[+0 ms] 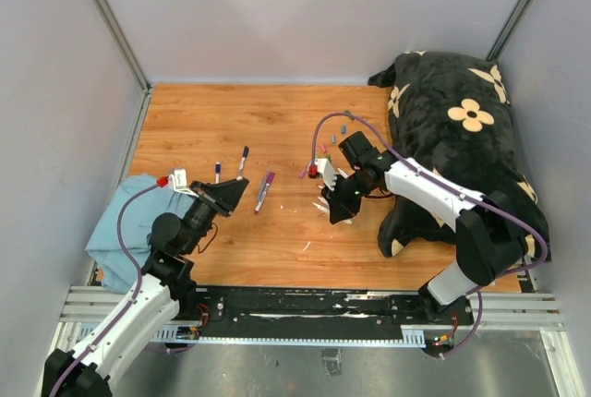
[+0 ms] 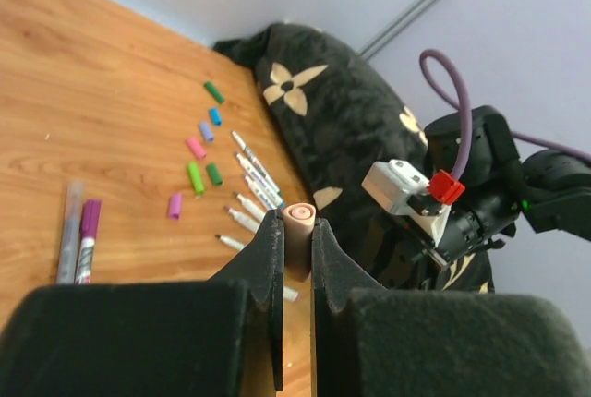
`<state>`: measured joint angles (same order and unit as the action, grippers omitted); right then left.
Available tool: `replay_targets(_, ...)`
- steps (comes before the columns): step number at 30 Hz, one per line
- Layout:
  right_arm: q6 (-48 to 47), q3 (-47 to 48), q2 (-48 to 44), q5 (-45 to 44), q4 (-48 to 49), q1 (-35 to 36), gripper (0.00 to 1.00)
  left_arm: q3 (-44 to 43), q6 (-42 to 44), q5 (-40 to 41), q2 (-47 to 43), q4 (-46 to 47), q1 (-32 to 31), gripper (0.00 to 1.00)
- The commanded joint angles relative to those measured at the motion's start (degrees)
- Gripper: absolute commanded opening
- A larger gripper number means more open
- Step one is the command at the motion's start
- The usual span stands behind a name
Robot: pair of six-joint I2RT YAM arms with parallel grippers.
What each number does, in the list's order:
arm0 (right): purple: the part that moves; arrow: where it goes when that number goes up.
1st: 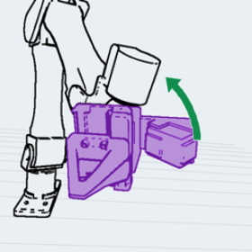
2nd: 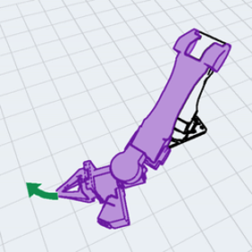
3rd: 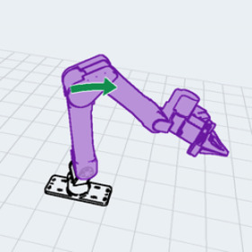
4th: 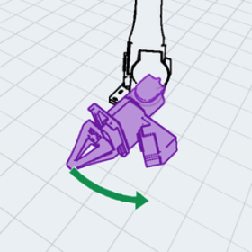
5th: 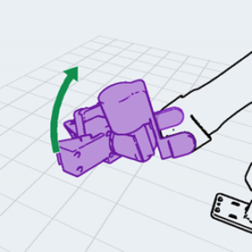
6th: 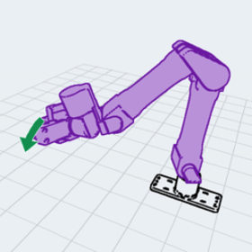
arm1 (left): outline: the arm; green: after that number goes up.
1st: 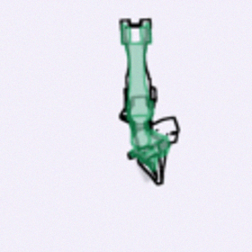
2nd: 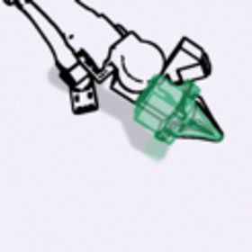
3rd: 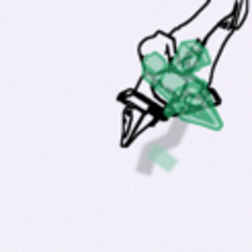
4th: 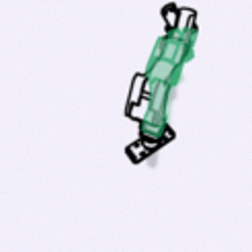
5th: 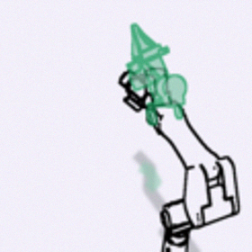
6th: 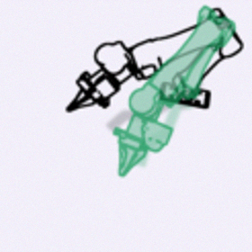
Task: Open the pen caps
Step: Place the pen at the center of the board.
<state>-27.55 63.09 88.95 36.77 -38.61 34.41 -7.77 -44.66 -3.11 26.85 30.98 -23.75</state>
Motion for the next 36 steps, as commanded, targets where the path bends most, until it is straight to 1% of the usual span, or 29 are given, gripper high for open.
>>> replay_targets(1, -2.9, 0.3, 1.9, -4.5, -2.1, 1.8, 0.03, 0.1, -0.1, -1.7, -0.8, -4.4, 0.4, 0.0)
replay_targets(9, -2.2, 0.6, 5.5, -10.7, -1.5, 4.8, 0.04, 0.9, -0.9, -1.4, 0.3, -4.8, 0.4, 0.0)
replay_targets(19, -0.8, 0.9, 8.4, -14.1, -1.3, 6.2, 0.05, 0.9, -2.2, -1.8, 3.3, -4.1, 0.4, 0.0)
replay_targets(24, 2.6, 1.8, 10.6, -20.2, 0.7, 7.3, 0.07, 1.2, -3.2, -2.1, 4.3, -3.1, 0.4, 0.0)
replay_targets(27, 4.2, 2.3, 11.6, -21.3, 2.0, 7.5, 0.08, 1.3, -3.7, -2.6, 5.0, -2.7, 0.4, 0.0)
replay_targets(31, 6.1, 2.8, 12.6, -24.5, 3.4, 7.9, 0.1, 1.8, -4.7, -2.7, 6.2, -1.8, 0.4, 0.0)
replay_targets(36, 7.2, 3.2, 14.1, -27.3, 4.3, 7.9, 0.19, 2.0, -6.4, -3.3, 9.3, 0.0, 0.4, 0.0)
